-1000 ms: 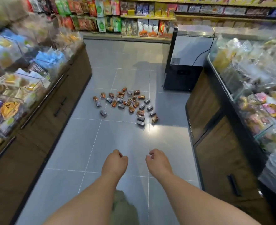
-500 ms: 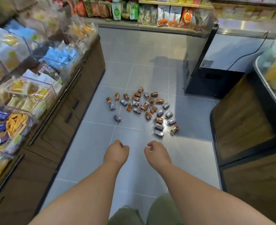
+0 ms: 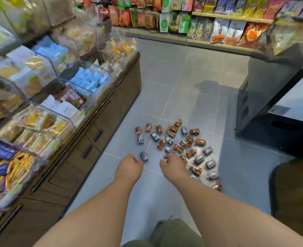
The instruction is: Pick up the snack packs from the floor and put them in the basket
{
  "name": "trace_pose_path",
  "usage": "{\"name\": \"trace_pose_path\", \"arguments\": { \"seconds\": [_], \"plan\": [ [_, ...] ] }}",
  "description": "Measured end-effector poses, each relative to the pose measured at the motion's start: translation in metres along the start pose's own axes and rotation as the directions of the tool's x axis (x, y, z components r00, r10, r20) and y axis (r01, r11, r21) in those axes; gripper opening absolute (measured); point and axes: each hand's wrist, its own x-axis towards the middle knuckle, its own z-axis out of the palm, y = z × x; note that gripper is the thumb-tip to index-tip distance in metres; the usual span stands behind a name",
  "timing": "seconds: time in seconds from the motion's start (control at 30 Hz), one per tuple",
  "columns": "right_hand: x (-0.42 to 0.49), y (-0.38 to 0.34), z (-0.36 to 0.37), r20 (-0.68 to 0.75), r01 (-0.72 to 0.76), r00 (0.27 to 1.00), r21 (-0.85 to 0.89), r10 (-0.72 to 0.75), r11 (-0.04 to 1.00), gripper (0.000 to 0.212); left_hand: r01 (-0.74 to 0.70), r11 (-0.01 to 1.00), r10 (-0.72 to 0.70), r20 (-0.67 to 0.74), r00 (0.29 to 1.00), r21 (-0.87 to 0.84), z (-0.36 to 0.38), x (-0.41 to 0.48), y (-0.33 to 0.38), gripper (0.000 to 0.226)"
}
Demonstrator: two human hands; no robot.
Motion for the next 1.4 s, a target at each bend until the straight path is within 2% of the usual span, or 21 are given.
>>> {"name": "trace_pose_path", "arguments": {
  "seconds": [0.13,0.27,0.4,0.5,0.7,0.87,1.2,1.4],
  "plan": [
    [0.071,-0.039,-0.036,-0.025,0.048,0.999,-0.004,-0.049,0.999,0.037,0.002,0.998,-0.005,-0.04,0.999,-0.06,-0.01,0.055,0.05,0.012],
    [0.119,-0.052,-0.045,-0.004,0.041,0.999,0.002,-0.041,0.999,0.034,0.053,0.996,-0.054,-0.016,0.998,-0.071,-0.01,0.105,0.063,0.011],
    [0.175,-0.058,-0.048,0.003,-0.025,1.0,-0.047,0.025,0.999,0.028,0.06,0.998,-0.059,0.037,0.998,-0.027,-0.013,0.173,0.075,0.015],
    [0.225,-0.075,-0.046,-0.024,-0.094,0.995,-0.005,0.094,0.996,0.022,0.048,0.999,-0.048,0.072,0.996,-0.007,-0.022,0.235,0.089,0.022],
    [0.324,-0.119,-0.045,-0.034,-0.226,0.973,0.046,0.227,0.973,0.024,0.0,0.996,-0.016,0.17,0.985,0.09,-0.046,0.351,0.116,0.027],
    [0.391,-0.12,-0.053,-0.068,-0.338,0.934,0.145,0.35,0.93,0.028,0.014,0.983,-0.051,0.199,0.979,0.182,-0.048,0.432,0.129,0.029],
    [0.52,-0.053,-0.01,0.083,-0.46,0.886,0.034,0.456,0.887,0.039,0.075,0.982,-0.119,0.26,0.958,0.171,0.049,0.542,0.136,0.027],
    [0.599,0.016,0.056,0.163,-0.519,0.846,0.035,0.507,0.854,0.041,0.084,0.972,-0.146,0.283,0.948,0.219,0.139,0.619,0.091,0.03]
  ]
}}
